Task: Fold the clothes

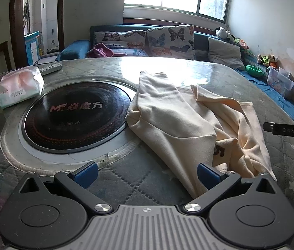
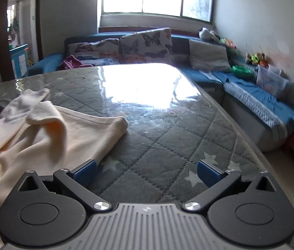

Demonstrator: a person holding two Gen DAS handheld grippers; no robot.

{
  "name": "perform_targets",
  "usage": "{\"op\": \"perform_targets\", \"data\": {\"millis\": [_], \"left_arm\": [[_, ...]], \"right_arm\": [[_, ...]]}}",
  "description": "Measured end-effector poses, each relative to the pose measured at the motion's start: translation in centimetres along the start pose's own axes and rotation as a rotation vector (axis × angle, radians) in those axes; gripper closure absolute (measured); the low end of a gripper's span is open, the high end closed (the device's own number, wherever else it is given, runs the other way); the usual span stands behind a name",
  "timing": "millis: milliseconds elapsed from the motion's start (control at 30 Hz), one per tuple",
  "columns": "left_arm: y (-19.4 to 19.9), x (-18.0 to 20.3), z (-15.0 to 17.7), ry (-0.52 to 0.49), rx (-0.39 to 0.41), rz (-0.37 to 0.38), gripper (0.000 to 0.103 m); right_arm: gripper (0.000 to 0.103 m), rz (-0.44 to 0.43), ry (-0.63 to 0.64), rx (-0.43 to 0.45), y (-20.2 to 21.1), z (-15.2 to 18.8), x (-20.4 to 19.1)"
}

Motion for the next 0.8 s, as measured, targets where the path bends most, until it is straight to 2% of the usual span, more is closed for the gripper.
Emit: {"op": "perform_targets", "data": {"millis": [100, 167, 200, 300, 500, 800], "left_arm": [[0.2, 0.2, 0.0, -0.006, -0.001, -0.003, 0.000], [0.3, 0.5, 0.1, -0.008, 0.001, -0.003, 0.000], [0.3, 0.7, 0.1, -0.009, 0.003, -0.003, 0.000], [0.8, 1.0, 0.3, -0.005, 0.003, -0.005, 0.000], [1.9, 1.4, 1.1, -0.006, 0.009, -0.008, 0.000], [2.7, 1.7, 1.5, -0.014, -0.002, -0.005, 0.000]], "right_arm": [[0.000, -0.028, -0.033, -0.016, -0.3, -0.1, -0.4], [0.000, -0.022, -0.014, -0.024, -0.5, -0.7, -2.1], [0.000, -0.035, -0.019, -0.013, -0.4, -0.8, -2.6], [0.000, -0.051, -0.015, 0.070, 3.0, 1.0, -4.1], [0.000, -0.118, -0.008, 0.052, 6.4, 1.8, -4.9], [0.000, -0.155, 0.053, 0.016, 8.3, 3.9, -7.1]]}}
Point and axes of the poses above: each gripper's, at about its wrist camera, not at the fingertips, and y roughly against the way its jaws point, x to its right, z to its underside, the point moved 1 cm from there along -y, roughly the way its jaws point, and after that the axes turned 1 degree about -z, right-handed, at the moved point
